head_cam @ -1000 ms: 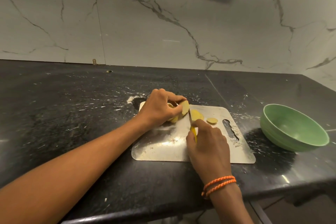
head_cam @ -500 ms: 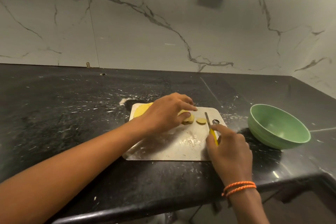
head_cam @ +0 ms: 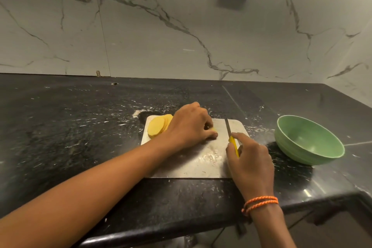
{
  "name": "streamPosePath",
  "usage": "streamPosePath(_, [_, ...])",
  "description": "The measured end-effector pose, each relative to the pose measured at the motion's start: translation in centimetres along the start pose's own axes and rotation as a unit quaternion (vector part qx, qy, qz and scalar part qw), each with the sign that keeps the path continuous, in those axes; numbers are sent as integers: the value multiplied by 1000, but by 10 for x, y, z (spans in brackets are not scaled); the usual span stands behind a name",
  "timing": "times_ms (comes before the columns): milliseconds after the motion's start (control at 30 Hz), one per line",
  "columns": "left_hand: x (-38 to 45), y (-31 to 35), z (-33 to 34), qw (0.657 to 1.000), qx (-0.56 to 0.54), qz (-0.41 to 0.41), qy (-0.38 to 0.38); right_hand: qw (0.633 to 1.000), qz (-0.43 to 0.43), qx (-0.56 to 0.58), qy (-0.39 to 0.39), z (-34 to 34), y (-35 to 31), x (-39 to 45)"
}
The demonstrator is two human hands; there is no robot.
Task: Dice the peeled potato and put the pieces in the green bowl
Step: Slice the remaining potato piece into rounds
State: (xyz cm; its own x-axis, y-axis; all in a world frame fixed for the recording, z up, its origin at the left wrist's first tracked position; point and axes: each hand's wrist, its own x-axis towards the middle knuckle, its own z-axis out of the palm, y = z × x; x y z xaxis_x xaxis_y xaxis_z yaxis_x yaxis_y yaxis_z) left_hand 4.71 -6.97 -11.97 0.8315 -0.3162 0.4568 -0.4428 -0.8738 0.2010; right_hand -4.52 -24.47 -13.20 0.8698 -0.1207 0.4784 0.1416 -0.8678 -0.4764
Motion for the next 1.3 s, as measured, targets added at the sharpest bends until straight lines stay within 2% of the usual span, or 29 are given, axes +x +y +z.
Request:
streamPosePath(167, [4, 5, 3, 1000, -5, -4, 4, 999, -31, -7, -2, -3, 1, 0])
streamPosePath(400, [3, -19, -6, 995, -65, -74, -2, 994, -91, -60, -11, -3, -5, -9])
streamPosePath(533, [3, -11, -3, 996, -71, -51, 5, 991, -103, -80, -12, -2, -8, -8])
streamPosePath(733, [6, -2, -7, 996, -84, -11, -30, 989, -100, -109, -19, 0, -8, -7])
streamPosePath(967, [11, 1, -7, 985, -122, 20, -120, 987, -101, -117, -39, 1, -9, -3])
streamPosePath(1100, [15, 4, -8, 992, -81, 33, -96, 986, -102, -117, -63, -3, -12, -2])
streamPosePath(1300, [14, 6, -7, 995, -43, 16, -85, 995, -71, -63, -29, -32, 3, -44])
